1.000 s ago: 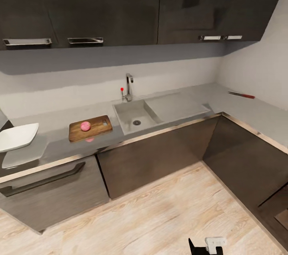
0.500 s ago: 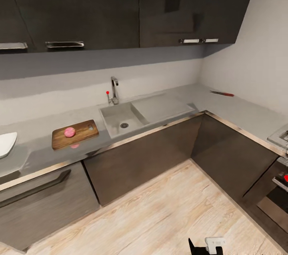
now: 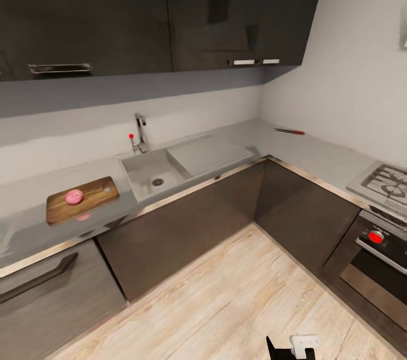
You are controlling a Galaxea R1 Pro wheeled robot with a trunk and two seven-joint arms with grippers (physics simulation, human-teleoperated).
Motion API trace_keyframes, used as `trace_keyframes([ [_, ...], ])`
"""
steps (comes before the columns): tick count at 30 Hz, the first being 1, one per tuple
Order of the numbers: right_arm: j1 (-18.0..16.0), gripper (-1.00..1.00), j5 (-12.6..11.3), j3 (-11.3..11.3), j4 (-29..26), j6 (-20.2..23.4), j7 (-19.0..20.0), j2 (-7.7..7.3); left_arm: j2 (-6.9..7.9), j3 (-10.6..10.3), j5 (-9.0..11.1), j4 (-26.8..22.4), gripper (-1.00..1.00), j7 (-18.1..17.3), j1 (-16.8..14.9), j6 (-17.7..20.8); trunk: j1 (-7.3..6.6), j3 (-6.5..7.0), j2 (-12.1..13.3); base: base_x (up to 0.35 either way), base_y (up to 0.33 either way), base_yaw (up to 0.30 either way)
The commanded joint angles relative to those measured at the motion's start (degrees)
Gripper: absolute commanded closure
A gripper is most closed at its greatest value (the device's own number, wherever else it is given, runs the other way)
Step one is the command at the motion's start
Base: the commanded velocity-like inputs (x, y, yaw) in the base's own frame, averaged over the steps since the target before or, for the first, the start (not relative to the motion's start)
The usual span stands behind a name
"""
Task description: In the kitchen, take the Vidalia onion out of the sink, dice it on the chopping board with the paring knife, put the diced onion into the bowl on the countertop, then place both the paring knife and the chopping board into the sink.
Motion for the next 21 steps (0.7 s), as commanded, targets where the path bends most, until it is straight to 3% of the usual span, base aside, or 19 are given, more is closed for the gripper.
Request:
trace_keyframes([
  [1, -0.07, -1.00, 0.45, -0.47, -0.03, -0.24, 0.50, 0.10, 0.09, -0.26, 0.58, -0.03, -1.00, 0.40, -0.01, -0.19, 0.02, 0.00, -0.07, 0.000, 0.000, -0.223],
  [21, -0.07, -1.00, 0.45, -0.41, -0.03, -0.24, 0.50, 0.15, 0.04, -0.26, 0.57, 0.74, -1.00, 0.39, -0.01, -0.17, 0.02, 1.37, -0.07, 0.000, 0.000, -0.223],
])
